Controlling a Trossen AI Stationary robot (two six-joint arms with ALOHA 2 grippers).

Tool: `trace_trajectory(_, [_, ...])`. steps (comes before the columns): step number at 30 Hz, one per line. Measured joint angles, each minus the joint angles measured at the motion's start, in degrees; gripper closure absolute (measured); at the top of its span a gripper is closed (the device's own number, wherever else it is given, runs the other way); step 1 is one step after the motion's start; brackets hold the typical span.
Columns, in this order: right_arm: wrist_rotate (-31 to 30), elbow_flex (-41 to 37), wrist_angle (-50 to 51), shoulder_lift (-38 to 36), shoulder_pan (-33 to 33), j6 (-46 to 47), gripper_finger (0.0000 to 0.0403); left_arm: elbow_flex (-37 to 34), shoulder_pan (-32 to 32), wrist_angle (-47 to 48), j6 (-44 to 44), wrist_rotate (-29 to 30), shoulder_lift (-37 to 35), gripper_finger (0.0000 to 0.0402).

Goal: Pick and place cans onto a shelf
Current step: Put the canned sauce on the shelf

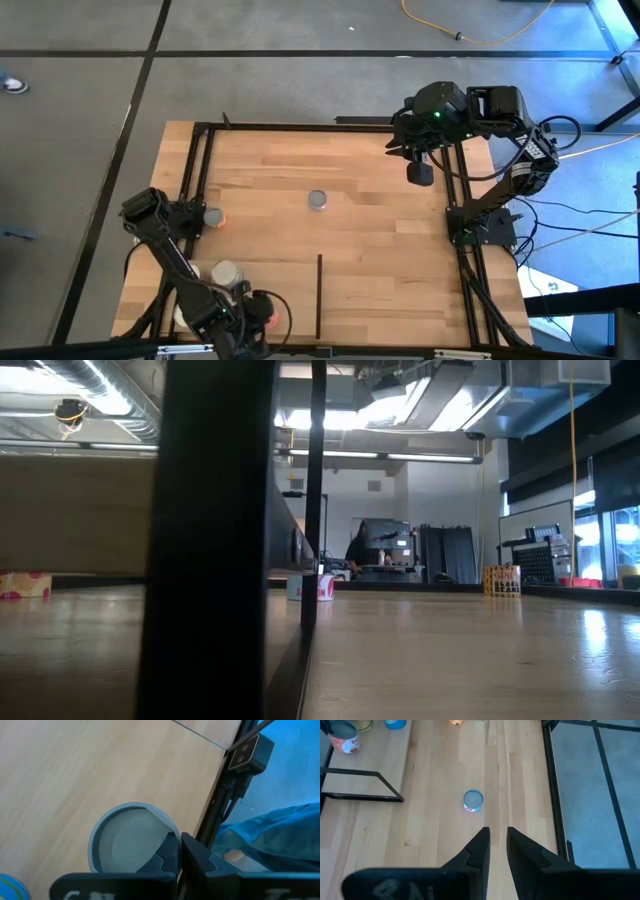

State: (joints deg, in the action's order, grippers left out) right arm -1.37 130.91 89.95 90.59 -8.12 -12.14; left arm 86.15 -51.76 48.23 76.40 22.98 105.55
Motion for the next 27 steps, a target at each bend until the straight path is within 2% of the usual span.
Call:
trace_trajectory(16, [0.0, 0.0, 0.0, 0.0, 0.0, -0.1, 0.0336, 0.0, 0.4, 0.1, -1.9, -1.0, 0.2, 0.04])
trace_trajectory(27, [0.0, 0.0, 0.1, 0.0, 0.0, 2.6, 0.0336, 0.1, 0.5, -3.7, -2.8, -2.9, 3.6, 0.0375])
